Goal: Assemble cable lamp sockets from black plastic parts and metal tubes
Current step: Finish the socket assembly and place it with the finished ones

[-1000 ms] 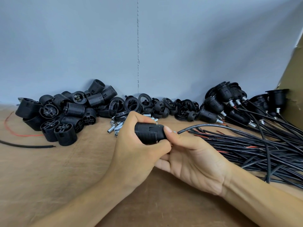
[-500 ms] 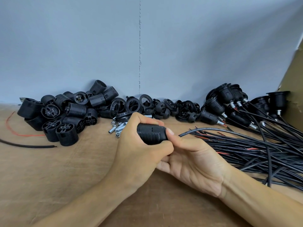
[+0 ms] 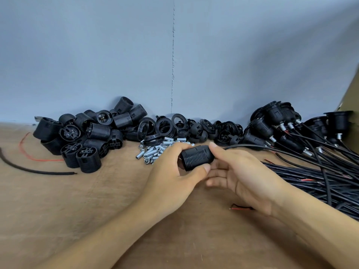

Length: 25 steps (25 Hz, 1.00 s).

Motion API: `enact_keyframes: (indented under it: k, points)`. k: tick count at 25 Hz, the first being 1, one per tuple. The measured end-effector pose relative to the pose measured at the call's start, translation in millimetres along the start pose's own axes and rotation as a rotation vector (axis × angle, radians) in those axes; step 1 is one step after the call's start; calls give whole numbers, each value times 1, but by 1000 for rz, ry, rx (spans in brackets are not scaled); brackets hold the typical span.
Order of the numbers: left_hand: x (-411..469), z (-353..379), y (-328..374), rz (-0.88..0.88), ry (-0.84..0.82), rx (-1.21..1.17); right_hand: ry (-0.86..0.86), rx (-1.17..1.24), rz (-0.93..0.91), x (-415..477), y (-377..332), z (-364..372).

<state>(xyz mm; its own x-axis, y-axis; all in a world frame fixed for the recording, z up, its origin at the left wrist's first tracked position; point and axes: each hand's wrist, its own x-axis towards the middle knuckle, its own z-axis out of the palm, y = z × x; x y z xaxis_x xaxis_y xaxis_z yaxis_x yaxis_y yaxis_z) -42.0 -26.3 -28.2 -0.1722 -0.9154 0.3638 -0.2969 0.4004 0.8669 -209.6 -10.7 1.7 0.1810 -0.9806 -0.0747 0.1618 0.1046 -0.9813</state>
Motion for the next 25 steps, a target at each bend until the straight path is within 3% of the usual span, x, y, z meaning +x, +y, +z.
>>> enact_keyframes:
  k: [3,7,11,17,22,25]
  points:
    - [2,-2,-6,-59,35,23,114,-101,69,4,-3,-8]
    - [1,-3,-10,-84,-25,150,144,-406,189,2,-11,-22]
    - [-1,-3,-5,-35,-58,295,209,-495,-73,6,-14,-24]
    - [-1,-3,-7,1,-15,318,361,-1087,-439,20,-5,-23]
    - [-1,-4,-8,-9,37,245,537,-1177,-463,60,-18,-29]
    - [-1,-6,-11,-23,75,181,580,-1382,-342,88,-18,-27]
